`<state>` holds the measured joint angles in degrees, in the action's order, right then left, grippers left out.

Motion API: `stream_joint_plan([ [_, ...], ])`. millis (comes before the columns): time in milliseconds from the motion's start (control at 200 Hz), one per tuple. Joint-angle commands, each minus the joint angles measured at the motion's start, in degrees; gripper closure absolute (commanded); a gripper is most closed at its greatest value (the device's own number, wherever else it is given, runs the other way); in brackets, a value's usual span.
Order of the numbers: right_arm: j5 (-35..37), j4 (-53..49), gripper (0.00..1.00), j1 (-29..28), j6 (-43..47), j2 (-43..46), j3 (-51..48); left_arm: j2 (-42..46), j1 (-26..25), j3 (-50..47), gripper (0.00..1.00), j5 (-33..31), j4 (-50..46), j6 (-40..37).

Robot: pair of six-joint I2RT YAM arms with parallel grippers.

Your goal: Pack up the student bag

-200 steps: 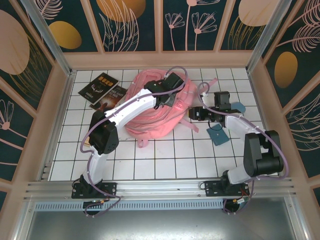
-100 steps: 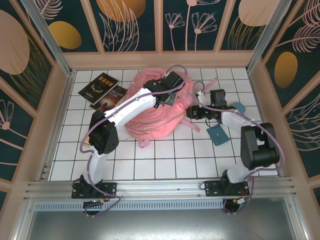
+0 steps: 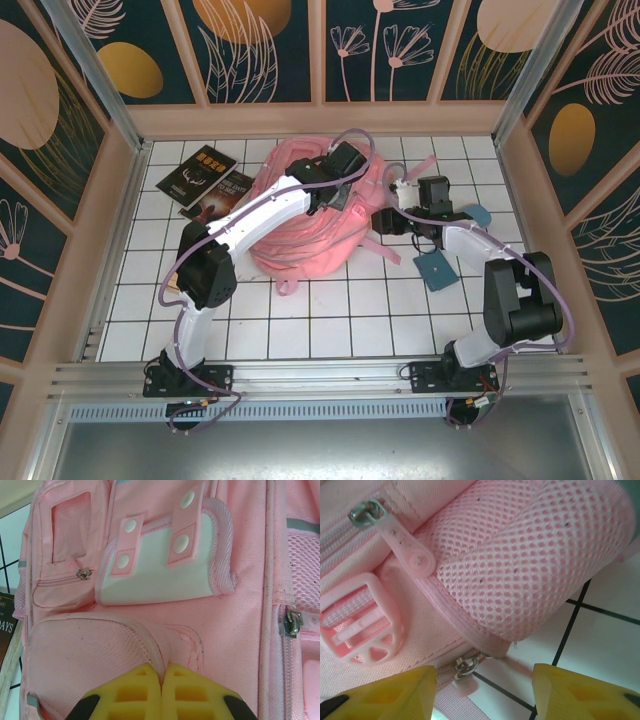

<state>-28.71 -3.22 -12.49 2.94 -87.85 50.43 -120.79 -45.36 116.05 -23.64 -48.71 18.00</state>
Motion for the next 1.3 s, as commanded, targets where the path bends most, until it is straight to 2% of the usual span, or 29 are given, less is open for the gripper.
stream_joint_plan([
  [0, -1.31, 0.02, 0.50, -0.71, 1.07, 0.26, 0.81, 4.61, 0.55, 2.63, 1.00, -3.67, 1.67, -1.92],
  [80, -6.14, -0.99, 0.54, -1.51, 2.24, -0.98, 1.77, 4.60, 0.54, 2.82, 1.00, -3.31, 1.84, -1.88],
  [145, -7.45, -1.03, 0.58, -2.47, 2.84, -1.52, 1.86, 4.60, 0.54, 2.96, 1.00, -3.30, 1.77, -1.72],
  [430, -4.45, -0.08, 0.69, -2.71, 2.31, 0.59, -0.74, 4.34, 0.54, 3.21, 1.00, -4.26, 1.60, -1.84],
  [966, -1.48, -2.23, 0.60, -3.17, 7.07, -4.89, 1.13, 4.82, 0.63, 3.52, 1.00, -4.83, 1.68, -3.25],
  [1071, -1.43, -2.83, 0.54, -3.14, 7.99, -5.50, 1.95, 4.75, 0.74, 3.56, 1.00, -5.19, 1.64, -3.43],
  [1206, -5.40, -3.97, 0.48, -3.13, 9.77, -5.32, 2.25, 4.62, 0.88, 3.61, 1.00, -5.61, 1.58, -3.56],
  [1296, -10.47, -5.54, 0.48, -2.99, 11.18, -4.96, 2.07, 4.51, 0.99, 3.65, 1.00, -5.88, 1.47, -3.71],
])
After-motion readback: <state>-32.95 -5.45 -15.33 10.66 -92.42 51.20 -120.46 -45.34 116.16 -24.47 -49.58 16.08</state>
